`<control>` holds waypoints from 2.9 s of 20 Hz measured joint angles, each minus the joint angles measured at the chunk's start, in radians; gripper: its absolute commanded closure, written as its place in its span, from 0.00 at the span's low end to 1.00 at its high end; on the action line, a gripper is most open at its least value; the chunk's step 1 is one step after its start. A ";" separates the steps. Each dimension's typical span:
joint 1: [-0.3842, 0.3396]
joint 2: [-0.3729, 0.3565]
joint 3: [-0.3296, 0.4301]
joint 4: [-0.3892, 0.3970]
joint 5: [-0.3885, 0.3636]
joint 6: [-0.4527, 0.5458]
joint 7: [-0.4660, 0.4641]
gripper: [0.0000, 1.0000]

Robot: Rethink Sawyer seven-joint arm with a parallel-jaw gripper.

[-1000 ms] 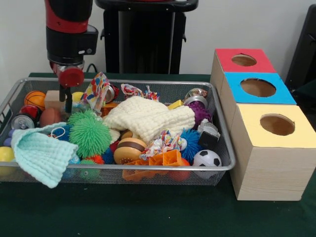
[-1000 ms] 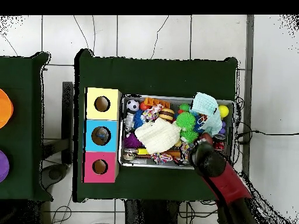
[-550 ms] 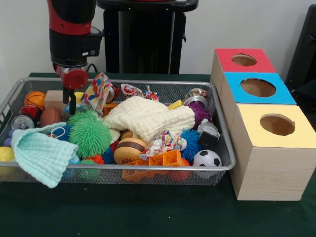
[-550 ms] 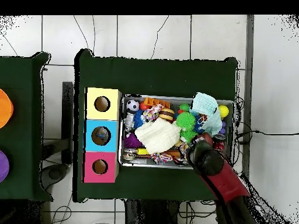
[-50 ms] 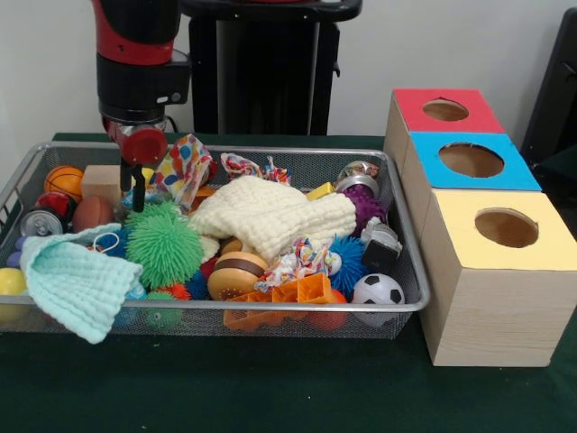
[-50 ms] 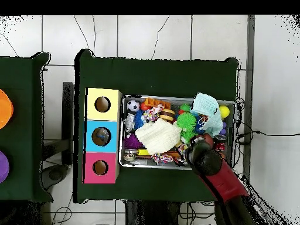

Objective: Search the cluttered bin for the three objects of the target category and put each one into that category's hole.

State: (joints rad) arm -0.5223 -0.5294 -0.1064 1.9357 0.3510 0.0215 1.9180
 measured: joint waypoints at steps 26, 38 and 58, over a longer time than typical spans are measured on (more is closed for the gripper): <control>0.007 0.000 0.000 0.000 0.000 0.000 0.000 1.00; 0.007 0.000 0.003 0.000 0.000 0.000 0.000 0.00; 0.006 0.008 0.005 0.000 0.000 0.000 0.000 0.00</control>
State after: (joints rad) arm -0.5158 -0.5215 -0.1015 1.9356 0.3510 0.0215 1.9180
